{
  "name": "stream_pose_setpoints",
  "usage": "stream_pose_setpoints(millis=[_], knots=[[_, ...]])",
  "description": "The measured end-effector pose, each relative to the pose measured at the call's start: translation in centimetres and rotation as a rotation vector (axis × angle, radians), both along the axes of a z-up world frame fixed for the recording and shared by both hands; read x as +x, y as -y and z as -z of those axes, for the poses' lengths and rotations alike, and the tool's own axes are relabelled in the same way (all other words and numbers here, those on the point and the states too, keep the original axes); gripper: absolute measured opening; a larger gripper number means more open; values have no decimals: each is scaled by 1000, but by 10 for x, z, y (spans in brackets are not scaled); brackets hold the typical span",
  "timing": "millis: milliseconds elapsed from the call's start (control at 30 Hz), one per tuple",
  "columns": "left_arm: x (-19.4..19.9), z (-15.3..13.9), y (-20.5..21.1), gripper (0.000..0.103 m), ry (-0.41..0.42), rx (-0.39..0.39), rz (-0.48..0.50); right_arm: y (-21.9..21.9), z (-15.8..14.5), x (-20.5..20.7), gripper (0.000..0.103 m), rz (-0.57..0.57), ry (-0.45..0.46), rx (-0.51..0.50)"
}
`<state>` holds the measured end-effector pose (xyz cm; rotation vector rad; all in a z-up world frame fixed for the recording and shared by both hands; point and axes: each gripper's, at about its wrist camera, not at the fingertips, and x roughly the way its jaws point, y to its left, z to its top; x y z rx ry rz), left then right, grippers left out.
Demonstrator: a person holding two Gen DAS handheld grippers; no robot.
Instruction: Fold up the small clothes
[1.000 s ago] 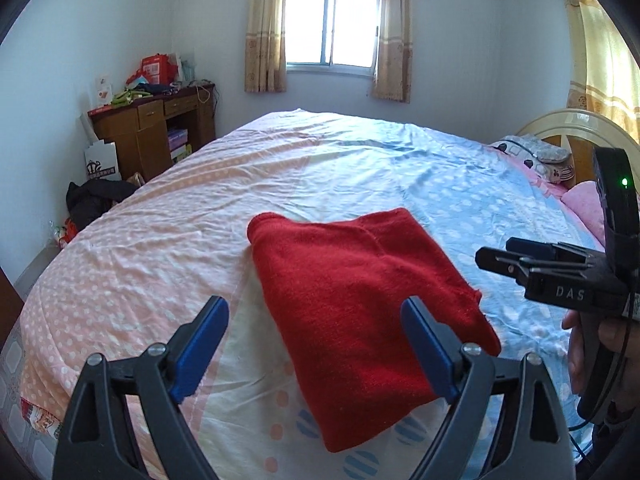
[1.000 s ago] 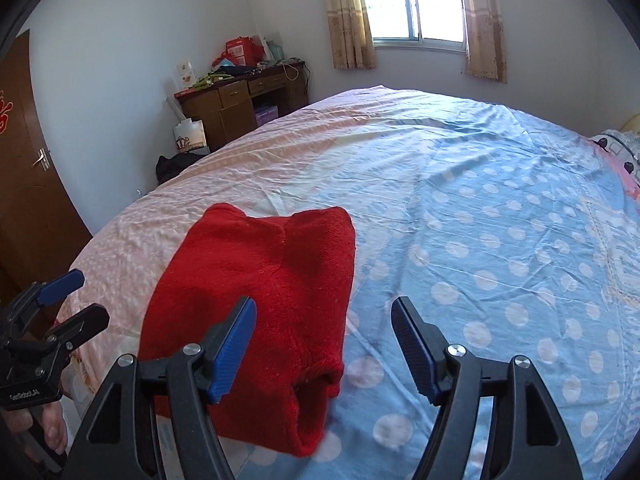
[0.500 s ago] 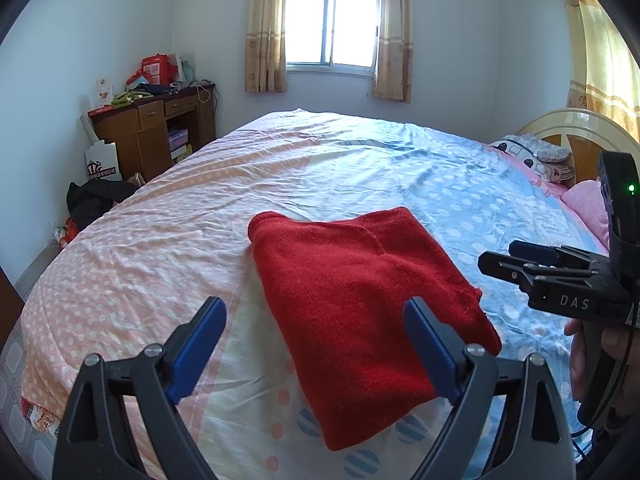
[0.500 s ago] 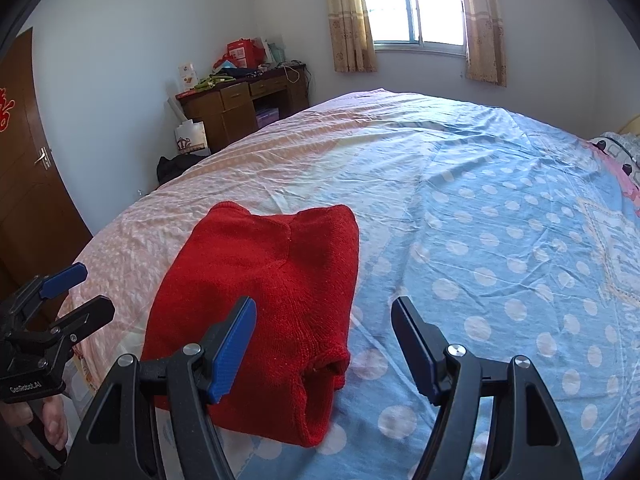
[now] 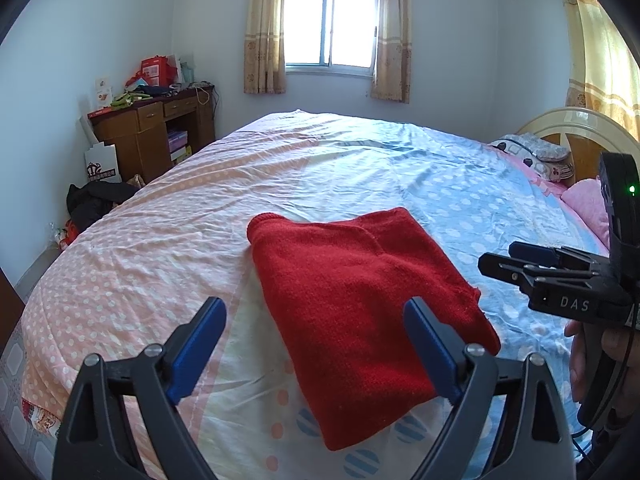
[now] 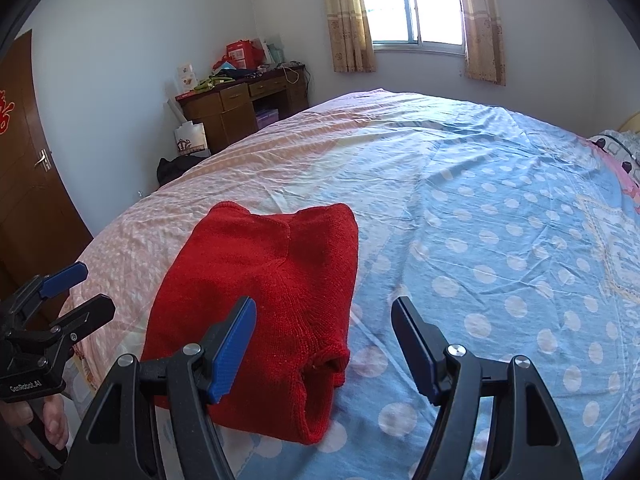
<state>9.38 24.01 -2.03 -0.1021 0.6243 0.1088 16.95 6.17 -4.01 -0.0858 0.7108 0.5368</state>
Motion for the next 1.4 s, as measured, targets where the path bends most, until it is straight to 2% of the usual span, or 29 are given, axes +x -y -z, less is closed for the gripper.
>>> stream_pose_setpoints(millis=[633, 767, 1067, 1267, 1400], knots=[[2, 2, 1, 93, -8, 6, 3, 0, 1, -1, 71, 1, -5, 5], [3, 4, 1, 100, -10, 19, -4, 0, 1, -1, 71, 1, -6, 6], [4, 4, 0, 100, -11, 42, -33, 1, 1, -1, 71, 1, -5, 5], [6, 10, -12, 103, -18, -31, -64, 0, 3, -1, 71, -4, -5, 5], [3, 9, -3, 103, 4, 19, -39, -2, 4, -2, 71, -9, -7, 1]])
